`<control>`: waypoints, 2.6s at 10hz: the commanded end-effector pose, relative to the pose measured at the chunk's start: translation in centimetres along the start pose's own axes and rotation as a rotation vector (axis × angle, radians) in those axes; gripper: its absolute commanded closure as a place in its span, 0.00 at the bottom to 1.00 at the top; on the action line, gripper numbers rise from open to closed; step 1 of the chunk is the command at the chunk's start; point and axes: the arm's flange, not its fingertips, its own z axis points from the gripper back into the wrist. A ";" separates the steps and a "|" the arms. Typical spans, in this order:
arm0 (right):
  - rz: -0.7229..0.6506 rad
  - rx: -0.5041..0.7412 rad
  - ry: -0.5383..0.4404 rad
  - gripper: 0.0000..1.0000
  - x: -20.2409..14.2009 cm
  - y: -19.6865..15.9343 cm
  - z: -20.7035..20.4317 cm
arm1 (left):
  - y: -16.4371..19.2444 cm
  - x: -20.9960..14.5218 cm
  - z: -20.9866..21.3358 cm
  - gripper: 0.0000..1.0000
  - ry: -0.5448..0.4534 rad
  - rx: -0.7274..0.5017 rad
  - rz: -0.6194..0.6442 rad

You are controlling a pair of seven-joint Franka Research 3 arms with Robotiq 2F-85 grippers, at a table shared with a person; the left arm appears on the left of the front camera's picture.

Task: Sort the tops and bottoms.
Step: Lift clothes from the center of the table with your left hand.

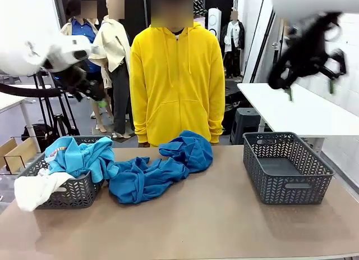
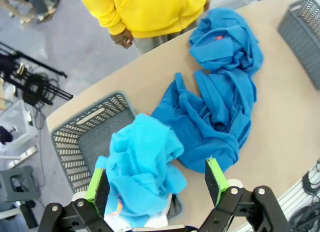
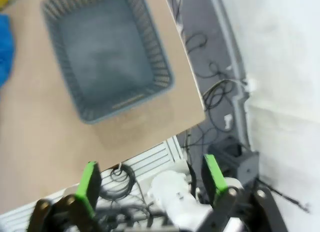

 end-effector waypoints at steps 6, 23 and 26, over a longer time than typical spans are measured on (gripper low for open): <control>-0.064 0.027 0.029 0.00 -1.6 -3.1 -4.2 | -5.1 1.1 -3.4 0.00 -0.016 0.042 0.018; 0.122 0.394 -0.150 0.00 6.3 -11.0 -11.9 | -12.8 2.1 -22.0 0.00 0.236 -0.105 -0.193; 0.122 0.394 -0.150 0.00 6.3 -11.0 -11.9 | -13.8 0.8 -24.4 0.00 0.179 -0.126 -0.301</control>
